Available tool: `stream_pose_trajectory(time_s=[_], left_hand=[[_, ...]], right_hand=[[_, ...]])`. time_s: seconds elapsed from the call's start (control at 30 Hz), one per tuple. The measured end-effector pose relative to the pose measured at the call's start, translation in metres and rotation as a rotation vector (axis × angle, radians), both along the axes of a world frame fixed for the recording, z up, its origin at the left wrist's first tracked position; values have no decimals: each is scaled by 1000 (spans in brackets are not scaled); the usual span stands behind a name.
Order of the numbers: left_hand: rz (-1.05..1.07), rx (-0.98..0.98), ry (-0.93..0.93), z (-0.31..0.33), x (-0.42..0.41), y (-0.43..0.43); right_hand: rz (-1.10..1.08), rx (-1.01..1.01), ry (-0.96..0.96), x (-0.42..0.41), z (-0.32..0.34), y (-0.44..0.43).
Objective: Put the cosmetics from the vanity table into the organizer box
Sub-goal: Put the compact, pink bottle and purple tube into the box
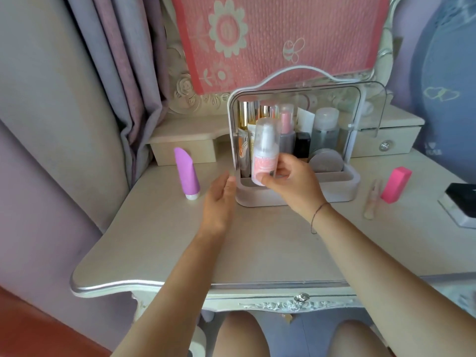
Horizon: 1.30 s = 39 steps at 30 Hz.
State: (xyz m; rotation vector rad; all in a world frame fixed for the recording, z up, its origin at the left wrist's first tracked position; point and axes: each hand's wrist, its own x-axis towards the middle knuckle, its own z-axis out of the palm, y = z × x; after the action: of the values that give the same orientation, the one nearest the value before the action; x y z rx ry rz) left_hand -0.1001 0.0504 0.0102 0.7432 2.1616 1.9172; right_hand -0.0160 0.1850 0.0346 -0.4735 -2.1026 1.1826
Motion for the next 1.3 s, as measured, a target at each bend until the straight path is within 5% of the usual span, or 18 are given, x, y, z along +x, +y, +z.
stream_pose_trajectory(time_s=[0.1, 0.53, 0.8, 1.0, 1.3], left_hand=[[-86, -10, -145, -11, -9, 1], [-187, 68, -125, -18, -14, 0], [560, 212, 95, -6, -37, -26], [297, -108, -35, -9, -84, -34], [117, -25, 133, 0, -59, -45]], right_hand=[[-49, 23, -66, -16, -1, 2], [-89, 193, -343, -29, -3, -7], [-29, 158, -252, -8, -6, -5], [-149, 78, 19, 22, -17, -9], [-106, 93, 122, 32, -18, -22]])
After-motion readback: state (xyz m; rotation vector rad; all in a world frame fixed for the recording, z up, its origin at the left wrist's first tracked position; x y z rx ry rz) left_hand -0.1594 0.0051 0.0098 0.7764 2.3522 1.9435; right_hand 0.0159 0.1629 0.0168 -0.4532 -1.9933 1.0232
